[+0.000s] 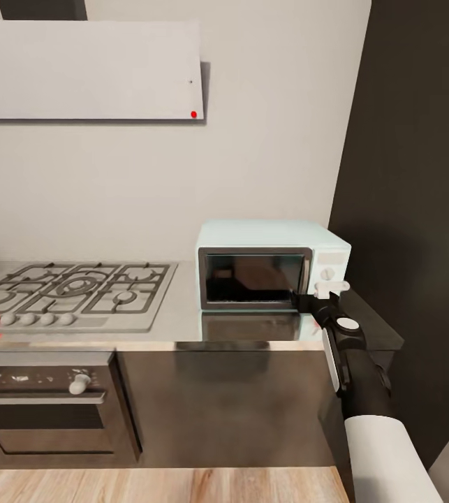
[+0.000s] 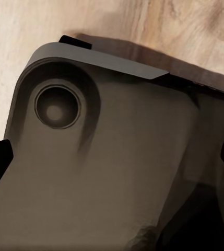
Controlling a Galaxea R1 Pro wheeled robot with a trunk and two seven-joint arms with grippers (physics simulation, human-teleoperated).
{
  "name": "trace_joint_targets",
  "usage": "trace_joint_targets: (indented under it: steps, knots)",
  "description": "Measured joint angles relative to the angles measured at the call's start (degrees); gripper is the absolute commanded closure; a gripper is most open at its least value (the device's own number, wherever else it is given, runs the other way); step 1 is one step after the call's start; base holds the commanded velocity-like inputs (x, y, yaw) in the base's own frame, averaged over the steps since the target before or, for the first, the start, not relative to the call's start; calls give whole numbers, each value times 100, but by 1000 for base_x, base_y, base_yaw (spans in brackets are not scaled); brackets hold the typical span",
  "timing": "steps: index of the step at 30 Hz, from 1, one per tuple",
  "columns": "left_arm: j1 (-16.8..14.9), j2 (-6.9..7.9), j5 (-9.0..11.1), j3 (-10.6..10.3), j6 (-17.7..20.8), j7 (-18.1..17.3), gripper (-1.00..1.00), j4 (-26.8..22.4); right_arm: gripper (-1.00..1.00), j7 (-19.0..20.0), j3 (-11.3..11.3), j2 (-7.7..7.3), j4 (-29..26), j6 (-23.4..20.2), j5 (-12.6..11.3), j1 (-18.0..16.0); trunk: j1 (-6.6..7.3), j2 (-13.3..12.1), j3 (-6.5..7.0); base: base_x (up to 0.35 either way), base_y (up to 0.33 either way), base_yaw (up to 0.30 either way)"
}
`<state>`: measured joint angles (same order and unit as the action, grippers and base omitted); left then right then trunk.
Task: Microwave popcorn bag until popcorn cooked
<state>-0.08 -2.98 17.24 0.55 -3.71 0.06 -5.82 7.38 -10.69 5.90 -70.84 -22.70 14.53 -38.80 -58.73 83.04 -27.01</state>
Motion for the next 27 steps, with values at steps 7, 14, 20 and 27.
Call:
trace_joint_targets:
  steps: [7, 14, 20, 27]
  knots:
    - [0, -7, 0, 4, -3, 2, -100, 2, -100, 0, -2, 1, 0, 0, 13, 0, 0, 1, 0, 0, -8, 0]
    - [0, -8, -7, 4, -3, 2, -100, -2, -100, -8, 6, 1, 0, 0, 7, 0, 0, 1, 0, 1, 0, 0]
    - [0, 17, 0, 2, -3, 2, -100, 4, -100, -9, -2, 1, 0, 0, 15, 0, 1, 1, 0, 94, 0, 0]
    - [0, 14, -5, 3, -3, 2, -100, 2, -100, -9, -2, 1, 0, 2, 21, 0, 0, 1, 0, 25, 0, 0]
